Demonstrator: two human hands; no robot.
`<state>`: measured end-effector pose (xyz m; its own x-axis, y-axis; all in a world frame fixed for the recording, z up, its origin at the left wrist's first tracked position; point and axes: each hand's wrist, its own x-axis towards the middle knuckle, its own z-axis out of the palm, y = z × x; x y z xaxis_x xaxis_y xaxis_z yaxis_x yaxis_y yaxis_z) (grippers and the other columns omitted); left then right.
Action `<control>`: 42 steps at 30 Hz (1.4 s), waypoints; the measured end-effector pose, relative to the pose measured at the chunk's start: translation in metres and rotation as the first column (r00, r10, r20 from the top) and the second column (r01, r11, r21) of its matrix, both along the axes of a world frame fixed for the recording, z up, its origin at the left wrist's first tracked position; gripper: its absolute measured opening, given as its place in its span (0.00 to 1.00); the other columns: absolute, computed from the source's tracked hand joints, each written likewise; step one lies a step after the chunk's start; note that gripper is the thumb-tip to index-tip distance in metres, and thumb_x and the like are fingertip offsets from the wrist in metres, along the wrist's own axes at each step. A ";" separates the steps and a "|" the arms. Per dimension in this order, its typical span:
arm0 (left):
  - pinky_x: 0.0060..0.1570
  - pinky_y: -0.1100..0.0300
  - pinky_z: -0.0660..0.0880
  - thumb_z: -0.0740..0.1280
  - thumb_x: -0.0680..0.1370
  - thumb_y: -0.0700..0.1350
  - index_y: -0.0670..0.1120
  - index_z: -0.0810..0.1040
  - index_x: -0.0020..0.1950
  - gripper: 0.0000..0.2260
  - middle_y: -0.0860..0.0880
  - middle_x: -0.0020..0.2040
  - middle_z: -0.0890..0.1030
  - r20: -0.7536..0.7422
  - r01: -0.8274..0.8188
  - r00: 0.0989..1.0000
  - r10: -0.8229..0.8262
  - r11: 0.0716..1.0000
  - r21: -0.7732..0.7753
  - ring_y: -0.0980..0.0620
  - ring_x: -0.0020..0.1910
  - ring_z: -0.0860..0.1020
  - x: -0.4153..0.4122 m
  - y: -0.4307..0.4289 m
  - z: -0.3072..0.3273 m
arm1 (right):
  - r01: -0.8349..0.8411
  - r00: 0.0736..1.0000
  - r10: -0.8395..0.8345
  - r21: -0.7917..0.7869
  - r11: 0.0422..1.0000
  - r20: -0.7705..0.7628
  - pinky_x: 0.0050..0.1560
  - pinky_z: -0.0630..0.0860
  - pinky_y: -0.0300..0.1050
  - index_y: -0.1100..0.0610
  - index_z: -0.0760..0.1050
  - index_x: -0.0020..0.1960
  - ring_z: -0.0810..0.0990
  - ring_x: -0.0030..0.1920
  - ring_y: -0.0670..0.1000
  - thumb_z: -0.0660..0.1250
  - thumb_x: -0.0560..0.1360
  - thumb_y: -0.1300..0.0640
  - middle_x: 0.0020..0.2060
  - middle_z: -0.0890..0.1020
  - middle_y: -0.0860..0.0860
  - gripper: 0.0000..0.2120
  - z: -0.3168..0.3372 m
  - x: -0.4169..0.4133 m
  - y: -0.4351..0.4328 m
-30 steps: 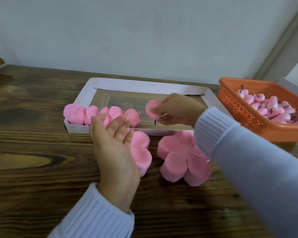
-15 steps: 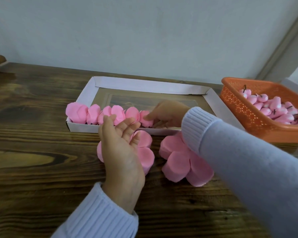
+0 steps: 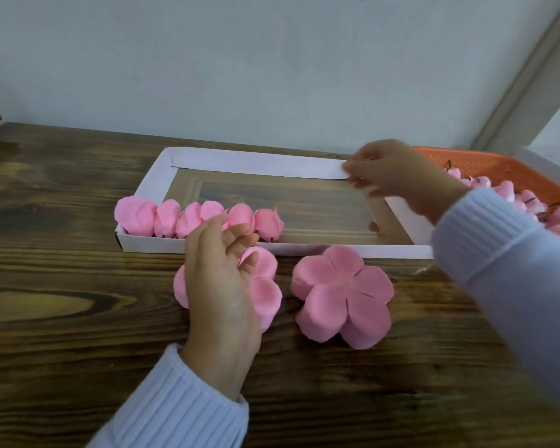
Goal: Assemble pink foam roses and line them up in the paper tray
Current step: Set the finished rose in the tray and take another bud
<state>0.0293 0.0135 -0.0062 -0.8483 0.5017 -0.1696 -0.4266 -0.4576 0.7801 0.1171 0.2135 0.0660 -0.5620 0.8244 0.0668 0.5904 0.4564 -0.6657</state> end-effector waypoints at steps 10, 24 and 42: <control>0.43 0.62 0.72 0.62 0.78 0.35 0.51 0.76 0.44 0.12 0.57 0.31 0.81 -0.178 0.010 0.984 -0.023 0.997 -0.072 0.56 0.39 0.78 0.004 0.003 -0.002 | 0.217 0.657 -0.406 0.357 0.909 0.635 0.55 0.73 0.55 0.63 0.78 0.54 0.77 0.50 0.62 0.66 0.77 0.58 0.50 0.80 0.63 0.10 -0.015 0.170 0.135; 0.44 0.60 0.71 0.63 0.78 0.34 0.50 0.77 0.42 0.12 0.55 0.32 0.80 -0.201 0.045 0.978 -0.062 0.995 -0.087 0.54 0.39 0.78 0.001 0.006 -0.006 | 0.291 0.579 -0.432 0.320 0.902 0.692 0.59 0.68 0.51 0.63 0.76 0.61 0.74 0.60 0.62 0.68 0.76 0.58 0.58 0.77 0.64 0.15 -0.035 0.188 0.159; 0.40 0.64 0.73 0.64 0.77 0.35 0.51 0.78 0.43 0.11 0.55 0.31 0.81 -0.187 0.063 0.979 -0.082 0.992 -0.105 0.57 0.36 0.78 0.000 0.005 -0.007 | 0.295 0.647 -0.452 0.345 0.891 0.614 0.62 0.70 0.53 0.65 0.79 0.53 0.76 0.55 0.62 0.68 0.77 0.54 0.52 0.79 0.65 0.14 -0.032 0.188 0.163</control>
